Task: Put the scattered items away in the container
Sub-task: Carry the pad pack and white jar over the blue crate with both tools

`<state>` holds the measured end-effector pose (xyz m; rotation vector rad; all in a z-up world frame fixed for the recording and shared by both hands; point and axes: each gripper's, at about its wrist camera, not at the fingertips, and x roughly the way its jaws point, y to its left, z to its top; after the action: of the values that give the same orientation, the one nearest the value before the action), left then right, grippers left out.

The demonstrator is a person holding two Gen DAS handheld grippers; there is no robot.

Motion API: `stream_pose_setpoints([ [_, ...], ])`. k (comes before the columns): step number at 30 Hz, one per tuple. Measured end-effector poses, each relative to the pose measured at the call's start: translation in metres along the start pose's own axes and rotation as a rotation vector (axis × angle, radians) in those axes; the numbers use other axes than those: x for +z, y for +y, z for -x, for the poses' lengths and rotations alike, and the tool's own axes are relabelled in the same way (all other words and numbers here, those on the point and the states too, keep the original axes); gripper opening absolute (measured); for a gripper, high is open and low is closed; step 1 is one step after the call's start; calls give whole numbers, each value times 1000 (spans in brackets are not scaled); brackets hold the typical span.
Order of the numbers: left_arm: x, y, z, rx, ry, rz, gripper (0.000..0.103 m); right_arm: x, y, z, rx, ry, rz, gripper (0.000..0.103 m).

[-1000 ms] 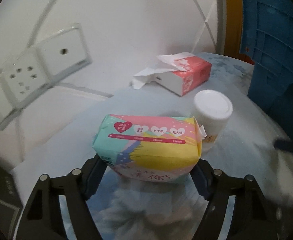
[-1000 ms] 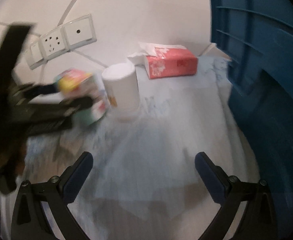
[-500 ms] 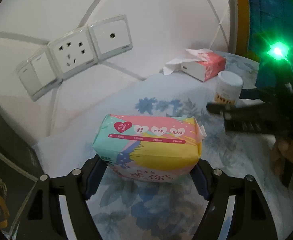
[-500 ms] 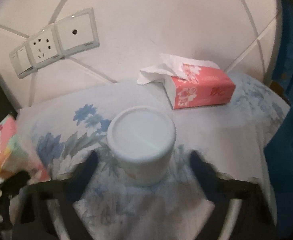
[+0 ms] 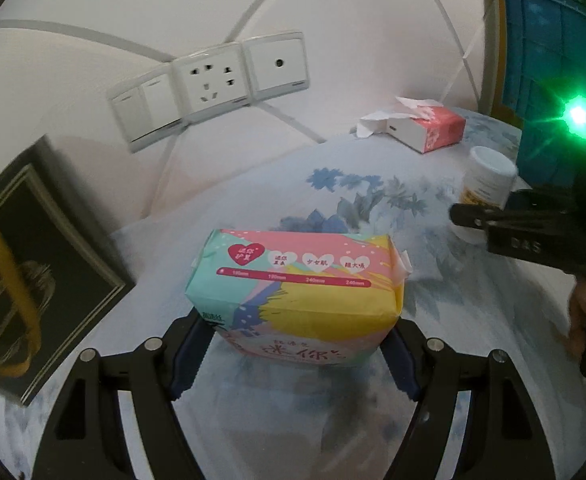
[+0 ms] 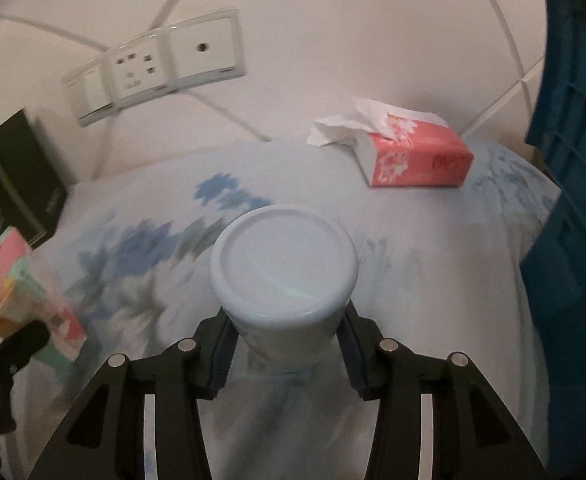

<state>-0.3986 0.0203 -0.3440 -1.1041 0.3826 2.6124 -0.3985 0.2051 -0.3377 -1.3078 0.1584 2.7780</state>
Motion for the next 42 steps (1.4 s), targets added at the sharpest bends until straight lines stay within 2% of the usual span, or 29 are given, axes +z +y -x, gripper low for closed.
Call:
stream_pose_setpoints([
  [7,-37,9,59,64,55,115,76,-42,23,55,41,88,42,46],
  [13,-65,26,134,92,94,251,76,-76,42,120,70,141,95,46],
  [21,-80,25,248,127,77,256,76,-103,64,233,122,159,177,46],
  [27,-85,3,332,171,57,240,76,-110,68,315,156,130,233,46],
  [31,-89,-10,381,190,42,266,76,-117,65,357,173,121,251,46],
  [36,-89,-25,433,202,8,295,76,-126,56,405,187,114,272,46],
  [42,-84,-57,466,228,-12,238,76,-136,45,445,223,87,292,46],
])
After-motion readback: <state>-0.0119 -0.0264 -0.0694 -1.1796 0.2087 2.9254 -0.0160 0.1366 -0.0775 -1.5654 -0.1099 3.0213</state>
